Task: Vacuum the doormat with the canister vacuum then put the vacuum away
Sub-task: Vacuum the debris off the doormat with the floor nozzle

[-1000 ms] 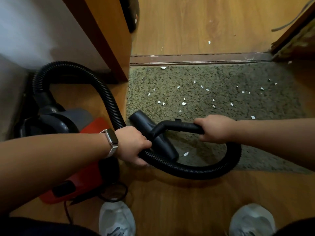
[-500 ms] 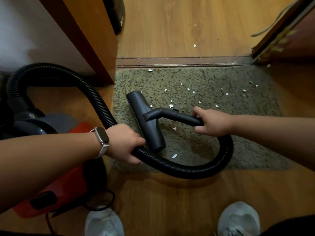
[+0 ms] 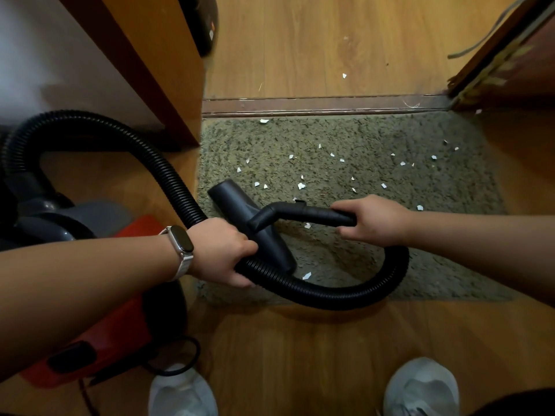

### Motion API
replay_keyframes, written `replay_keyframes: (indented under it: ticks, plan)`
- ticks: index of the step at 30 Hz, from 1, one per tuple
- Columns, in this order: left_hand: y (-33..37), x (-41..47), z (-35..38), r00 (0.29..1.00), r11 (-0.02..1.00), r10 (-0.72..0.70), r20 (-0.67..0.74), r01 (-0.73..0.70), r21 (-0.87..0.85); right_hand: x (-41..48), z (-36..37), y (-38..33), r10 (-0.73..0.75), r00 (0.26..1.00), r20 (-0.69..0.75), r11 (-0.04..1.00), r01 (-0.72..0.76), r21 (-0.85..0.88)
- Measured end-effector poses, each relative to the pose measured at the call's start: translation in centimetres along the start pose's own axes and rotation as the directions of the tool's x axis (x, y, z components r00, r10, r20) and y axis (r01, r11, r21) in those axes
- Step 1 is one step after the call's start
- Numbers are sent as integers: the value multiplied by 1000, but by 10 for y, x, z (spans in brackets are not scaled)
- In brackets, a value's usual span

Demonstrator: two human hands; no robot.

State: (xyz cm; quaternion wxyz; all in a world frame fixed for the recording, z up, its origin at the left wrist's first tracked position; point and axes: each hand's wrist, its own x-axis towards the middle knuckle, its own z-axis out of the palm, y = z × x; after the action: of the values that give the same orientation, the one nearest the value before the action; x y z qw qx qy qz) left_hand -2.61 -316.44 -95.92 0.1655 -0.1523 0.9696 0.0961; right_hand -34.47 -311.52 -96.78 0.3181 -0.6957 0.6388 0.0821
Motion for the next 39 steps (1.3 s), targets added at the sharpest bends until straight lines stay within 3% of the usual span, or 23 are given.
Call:
replay_keyframes:
  ticks: [11,20,31,39]
  plan:
    - [-5,9,6,996,1000,-14,-90,12,-29,0,2,31,106,992,-75,989,-97,108]
    - [-4,6,5,999,999,-25,-34,24,-29,11,3,20,-63,997,-35,996,61,-62]
    - [-5,4,3,997,997,-73,27,73,2,11,3,25,71,989,-127,997,-64,53]
    - [-5,2,-4,996,998,-63,58,62,14,17,2,14,-95,990,-108,990,83,-110]
